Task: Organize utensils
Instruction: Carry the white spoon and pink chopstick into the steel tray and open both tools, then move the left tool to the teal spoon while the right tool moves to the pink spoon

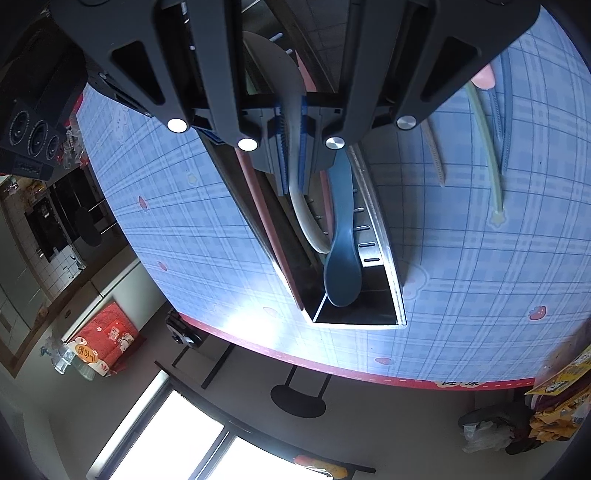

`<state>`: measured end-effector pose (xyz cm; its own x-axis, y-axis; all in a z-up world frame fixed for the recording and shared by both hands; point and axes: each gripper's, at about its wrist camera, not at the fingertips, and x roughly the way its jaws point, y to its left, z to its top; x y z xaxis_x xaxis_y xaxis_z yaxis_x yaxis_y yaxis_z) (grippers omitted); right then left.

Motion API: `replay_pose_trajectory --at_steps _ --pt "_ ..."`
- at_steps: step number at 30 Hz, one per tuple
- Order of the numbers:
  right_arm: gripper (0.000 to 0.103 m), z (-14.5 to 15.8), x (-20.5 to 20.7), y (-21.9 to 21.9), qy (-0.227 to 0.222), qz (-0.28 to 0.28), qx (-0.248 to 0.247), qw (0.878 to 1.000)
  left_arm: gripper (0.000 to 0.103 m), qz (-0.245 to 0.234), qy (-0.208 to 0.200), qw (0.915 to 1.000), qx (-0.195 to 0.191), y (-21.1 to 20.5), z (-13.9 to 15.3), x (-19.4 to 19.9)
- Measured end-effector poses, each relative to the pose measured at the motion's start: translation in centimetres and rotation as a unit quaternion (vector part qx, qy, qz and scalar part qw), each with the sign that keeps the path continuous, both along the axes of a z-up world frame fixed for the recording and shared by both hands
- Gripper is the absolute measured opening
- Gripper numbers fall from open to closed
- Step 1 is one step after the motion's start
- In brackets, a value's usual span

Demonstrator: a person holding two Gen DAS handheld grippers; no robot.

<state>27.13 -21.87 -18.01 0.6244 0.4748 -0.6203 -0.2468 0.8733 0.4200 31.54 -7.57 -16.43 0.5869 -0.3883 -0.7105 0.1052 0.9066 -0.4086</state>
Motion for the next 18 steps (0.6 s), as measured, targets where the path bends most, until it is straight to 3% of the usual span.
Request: replay_pose_trajectory --at_steps 3,5,6,7,8,10,12,13,14,15,18 --pt "0.007 0.0 0.0 0.3 -0.001 -0.003 -0.001 1.000 0.010 -0.002 0.004 1.0000 -0.003 -0.1 -0.3 0.1" --pt "0.007 0.0 0.0 0.5 -0.003 -0.003 -0.004 1.000 0.023 0.000 0.003 1.0000 -0.008 0.2 0.0 0.2" --pt "0.008 0.2 -0.1 0.5 -0.007 -0.004 -0.004 1.000 0.037 0.004 -0.001 0.9999 -0.013 0.4 0.4 0.0" --pt "0.012 0.3 -0.1 0.5 -0.009 -0.006 -0.006 1.000 0.046 0.008 -0.011 0.9996 -0.026 1.0 1.1 -0.2" --pt "0.017 0.5 -0.3 0.5 -0.015 -0.005 -0.003 1.000 0.047 0.011 -0.021 0.9991 -0.034 1.5 1.7 -0.5" --pt "0.050 1.0 -0.7 0.6 -0.027 0.002 0.009 1.000 0.064 0.019 -0.042 0.9983 -0.036 2.7 3.2 -1.2" --pt "0.062 1.6 -1.3 1.0 -0.045 0.007 0.008 0.999 0.079 0.032 -0.068 0.9967 -0.032 4.2 4.8 -2.4" --pt "0.073 2.0 -1.6 1.4 -0.057 0.010 0.001 0.998 0.085 0.036 -0.077 0.9960 -0.028 4.8 5.5 -3.0" --pt "0.078 2.2 -1.9 1.7 -0.063 0.013 -0.005 0.998 0.093 0.041 -0.087 0.9951 -0.021 5.5 6.0 -3.7" --pt "0.086 2.4 -2.3 2.0 -0.072 0.016 -0.011 0.997 0.094 0.047 -0.096 0.9942 -0.012 6.1 6.4 -4.5" --pt "0.090 2.8 -3.3 3.0 -0.087 0.032 -0.017 0.996 0.097 0.061 -0.110 0.9916 0.030 8.4 6.9 -7.2"
